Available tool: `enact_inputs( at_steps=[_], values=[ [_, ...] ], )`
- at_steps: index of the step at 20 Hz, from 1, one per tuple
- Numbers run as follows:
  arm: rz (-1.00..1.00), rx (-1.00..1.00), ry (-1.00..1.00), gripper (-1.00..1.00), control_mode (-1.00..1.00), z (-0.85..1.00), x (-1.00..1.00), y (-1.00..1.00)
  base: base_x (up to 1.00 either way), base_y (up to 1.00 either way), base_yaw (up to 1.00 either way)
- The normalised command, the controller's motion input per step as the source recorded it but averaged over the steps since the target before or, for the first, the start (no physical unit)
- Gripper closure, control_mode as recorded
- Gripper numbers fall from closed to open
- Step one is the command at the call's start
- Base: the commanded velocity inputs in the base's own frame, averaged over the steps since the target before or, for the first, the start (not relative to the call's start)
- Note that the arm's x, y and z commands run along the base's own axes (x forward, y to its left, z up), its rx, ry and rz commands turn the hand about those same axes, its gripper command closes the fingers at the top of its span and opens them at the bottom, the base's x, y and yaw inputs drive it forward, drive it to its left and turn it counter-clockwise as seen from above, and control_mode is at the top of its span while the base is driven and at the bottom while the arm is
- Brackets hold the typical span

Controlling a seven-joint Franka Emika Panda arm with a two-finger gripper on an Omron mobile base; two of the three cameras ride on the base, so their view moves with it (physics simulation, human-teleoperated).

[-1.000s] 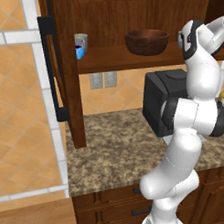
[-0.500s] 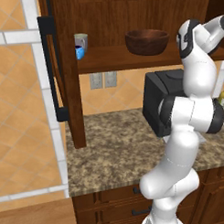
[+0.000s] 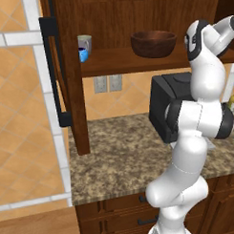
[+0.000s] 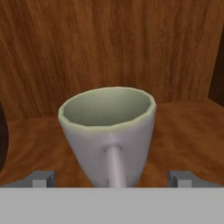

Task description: Gather all objects into one cabinet and sort the glasses and bowls to opposite sides.

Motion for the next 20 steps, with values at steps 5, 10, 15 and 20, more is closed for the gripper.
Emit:
enact_inputs(
  at_steps=[5, 10, 15, 20],
  values=[
    [0.0, 0.0, 0.0, 1.0, -1.0, 0.0, 0.0, 0.0, 0.0, 0.0, 0.0],
    [0.0, 0.0, 0.0, 1.0, -1.0, 0.0, 0.0, 0.0, 0.0, 0.0, 0.0],
    [0.0, 0.0, 0.0, 1.0, -1.0, 0.0, 0.0, 0.0, 0.0, 0.0, 0.0],
    [0.0, 0.0, 0.0, 1.0, -1.0, 0.0, 0.0, 0.0, 0.0, 0.0, 0.0]
  ],
)
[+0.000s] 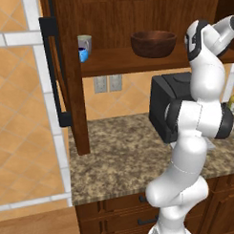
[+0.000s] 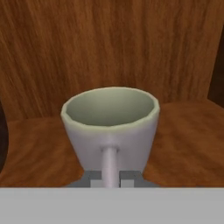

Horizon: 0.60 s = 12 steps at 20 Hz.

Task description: Gather all objects into one cabinet and sort the glasses and bowls to opposite sides.

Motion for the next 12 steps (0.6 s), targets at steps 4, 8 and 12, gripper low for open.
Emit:
enact_inputs(
  at_steps=[4, 8, 12],
  values=[
    [0.0, 0.0, 0.0, 1.0, -1.0, 0.0, 0.0, 0.0, 0.0, 0.0, 0.0],
    [0.0, 0.0, 0.0, 1.0, -1.0, 0.0, -0.07, 0.0, 0.0, 0.0, 0.0],
    [0.0, 0.0, -0.08, 1.0, -1.0, 0.0, -0.87, 0.0, 0.0, 0.0, 0.0]
  ],
)
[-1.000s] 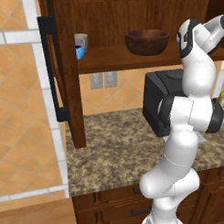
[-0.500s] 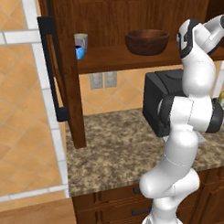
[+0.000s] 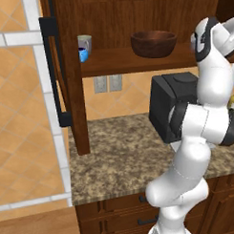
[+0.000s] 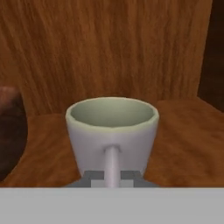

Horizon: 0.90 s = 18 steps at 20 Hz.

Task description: Gather all objects into one cabinet and sort the glasses and bowls to opposite sides.

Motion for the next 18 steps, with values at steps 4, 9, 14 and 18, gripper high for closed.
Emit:
enact_inputs(
  at_steps=[4, 9, 14, 18],
  values=[
    [0.0, 0.0, -0.05, 1.0, -1.0, 0.11, -1.0, 0.0, 0.0, 0.0, 0.0],
    [0.0, -0.04, -0.03, 1.0, -1.0, 0.03, -0.93, 0.44, 0.0, 0.0, 0.0],
    [0.04, -0.05, 0.0, 1.0, -1.0, 0.02, -0.71, 0.85, 0.0, 0.0, 0.0],
    [0.08, -0.07, 0.0, 1.0, -1.0, 0.03, -0.61, 0.97, 0.0, 0.0, 0.0]
  ],
)
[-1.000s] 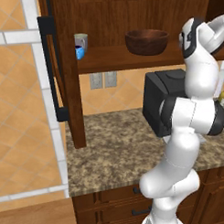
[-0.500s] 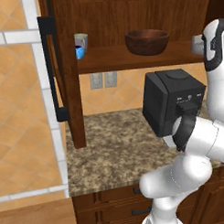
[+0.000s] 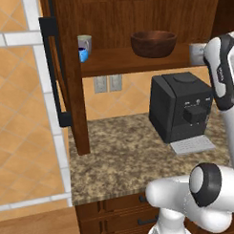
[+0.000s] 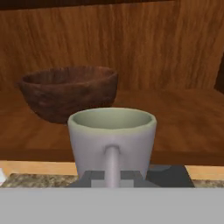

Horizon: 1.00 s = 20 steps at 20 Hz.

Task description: Gather all objects into one cabinet and sort the glasses and bowls to opposite sides.

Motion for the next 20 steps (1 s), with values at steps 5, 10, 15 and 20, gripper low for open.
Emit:
enact_inputs(
  at_steps=[5, 10, 15, 20],
  values=[
    [0.08, -0.06, 0.0, 1.0, -1.0, 0.12, -0.59, 0.85, 0.0, 0.0, 0.0],
    [0.12, -0.04, 0.0, 1.0, -1.0, 0.29, -0.14, 0.98, 0.0, 0.0, 0.0],
    [0.15, 0.0, 0.0, 1.0, -1.0, 0.31, -0.02, 0.82, 0.0, 0.0, 0.0],
    [0.12, 0.0, 0.0, 1.0, -1.0, 0.3, 0.0, 0.72, 0.0, 0.0, 0.0]
  ],
)
